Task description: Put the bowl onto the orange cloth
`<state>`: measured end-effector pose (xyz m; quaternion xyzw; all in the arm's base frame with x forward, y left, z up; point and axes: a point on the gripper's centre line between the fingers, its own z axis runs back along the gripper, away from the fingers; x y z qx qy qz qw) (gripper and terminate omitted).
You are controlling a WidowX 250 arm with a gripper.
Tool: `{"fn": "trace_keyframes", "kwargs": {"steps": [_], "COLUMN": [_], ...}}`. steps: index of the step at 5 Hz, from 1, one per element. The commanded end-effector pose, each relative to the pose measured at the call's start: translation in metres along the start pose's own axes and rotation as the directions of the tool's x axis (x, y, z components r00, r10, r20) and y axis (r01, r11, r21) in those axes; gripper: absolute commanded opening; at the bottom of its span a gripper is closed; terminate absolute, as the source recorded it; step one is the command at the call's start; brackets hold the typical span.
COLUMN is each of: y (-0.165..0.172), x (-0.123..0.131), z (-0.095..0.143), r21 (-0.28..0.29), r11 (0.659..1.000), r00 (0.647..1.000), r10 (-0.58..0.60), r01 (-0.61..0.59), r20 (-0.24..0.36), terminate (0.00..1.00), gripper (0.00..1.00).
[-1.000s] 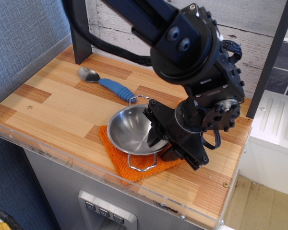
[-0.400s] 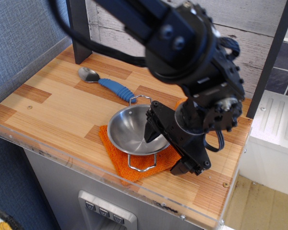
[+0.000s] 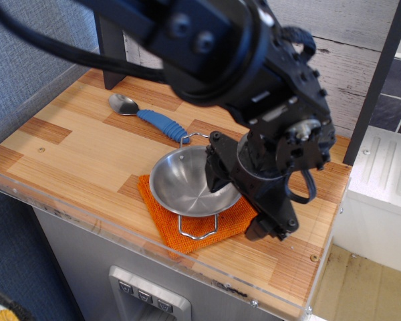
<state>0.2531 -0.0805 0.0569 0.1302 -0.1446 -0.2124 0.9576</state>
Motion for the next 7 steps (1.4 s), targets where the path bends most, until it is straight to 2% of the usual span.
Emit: {"fn": "trace_keyframes", "kwargs": {"steps": [1, 2, 3, 6, 7], "y": [0.022, 0.031, 0.041, 0.041, 0.041], "x": [0.000, 0.008, 0.010, 0.010, 0.010], "z": [0.048, 0.063, 0.076, 0.076, 0.076], "r21": [-0.215, -0.226, -0.213, -0.213, -0.213], "r11": [0.948, 0.930, 0.916, 0.916, 0.916], "r00": [0.960, 0.938, 0.920, 0.920, 0.920], "r10": [0.261, 0.324, 0.371, 0.371, 0.371], "r01": [-0.234, -0.291, -0.340, -0.340, -0.340], "r20": [0.106, 0.126, 0.127, 0.127, 0.127], "terminate": [0.00, 0.00, 0.00, 0.00, 1.00], "gripper": [1.00, 1.00, 1.00, 1.00, 1.00]}}
